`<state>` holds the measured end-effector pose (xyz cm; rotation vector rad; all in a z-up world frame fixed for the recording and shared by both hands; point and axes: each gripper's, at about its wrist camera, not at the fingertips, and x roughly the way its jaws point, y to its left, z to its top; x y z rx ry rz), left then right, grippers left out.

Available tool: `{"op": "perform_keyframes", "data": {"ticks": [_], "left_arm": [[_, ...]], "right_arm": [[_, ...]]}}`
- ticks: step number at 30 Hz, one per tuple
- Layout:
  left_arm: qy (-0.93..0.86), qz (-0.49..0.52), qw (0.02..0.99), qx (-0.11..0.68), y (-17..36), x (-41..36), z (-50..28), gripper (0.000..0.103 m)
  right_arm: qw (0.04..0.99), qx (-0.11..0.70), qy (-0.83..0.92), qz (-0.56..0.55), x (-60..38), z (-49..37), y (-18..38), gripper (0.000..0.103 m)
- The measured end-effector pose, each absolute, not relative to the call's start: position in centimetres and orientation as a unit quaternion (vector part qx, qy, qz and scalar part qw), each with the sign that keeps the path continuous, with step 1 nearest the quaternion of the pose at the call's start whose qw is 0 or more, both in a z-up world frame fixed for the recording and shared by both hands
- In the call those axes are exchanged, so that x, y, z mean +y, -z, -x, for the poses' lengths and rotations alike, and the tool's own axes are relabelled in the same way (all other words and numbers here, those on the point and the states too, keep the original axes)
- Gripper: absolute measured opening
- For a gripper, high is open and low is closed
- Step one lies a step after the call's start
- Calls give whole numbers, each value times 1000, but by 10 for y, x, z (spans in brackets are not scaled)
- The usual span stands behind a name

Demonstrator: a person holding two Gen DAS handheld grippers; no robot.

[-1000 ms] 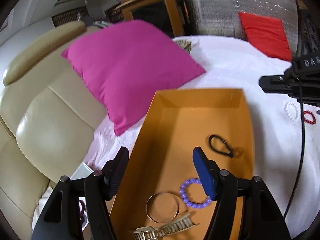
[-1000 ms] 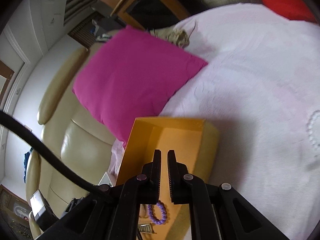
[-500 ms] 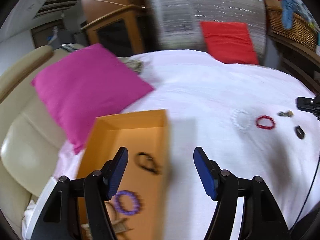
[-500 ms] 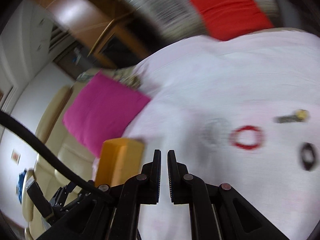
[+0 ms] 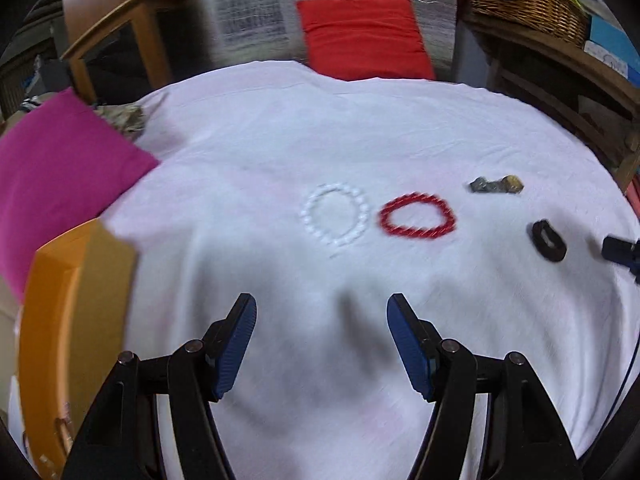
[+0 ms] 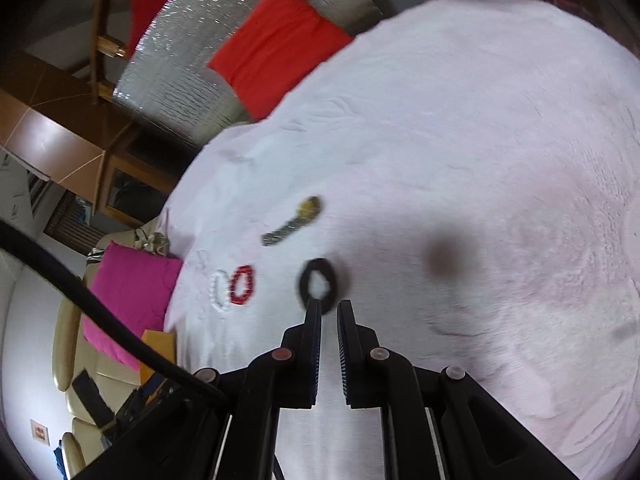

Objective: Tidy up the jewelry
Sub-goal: 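Return both tools to the white and red bracelets and the watch, then grasp the white bead bracelet with the left tool while the right tool grasps the gold watch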

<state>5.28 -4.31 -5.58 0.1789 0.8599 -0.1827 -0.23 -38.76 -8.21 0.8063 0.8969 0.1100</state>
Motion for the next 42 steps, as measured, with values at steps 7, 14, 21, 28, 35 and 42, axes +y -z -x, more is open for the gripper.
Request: {"op": "perform_keyframes", "data": {"ticks": [7,14,21,28,35,42], "left_arm": [[110,-80,898,417,70,-57,-86,69],[77,-49,900,426,72,-23,-117,69],[60,-36,889,452,86,-4,-135,69],[83,-27,882,462,92,-15,-146,70],[84,-36,888,450,96,-17,-164,73],[89,-53,891,441,98,-26,-167,52]], "right_arm": [[813,451,-81,-360,-376,-20,97,16],[827,431,-85,-351,-370,-50,91,30],[801,436,-85,-402,-371,-94,104,33],[772,469,-36,-427,-358,-118,115,37],[773,450,10,-446,-353,-131,113,45],[819,436,79,-365,-326,-149,101,55]]}}
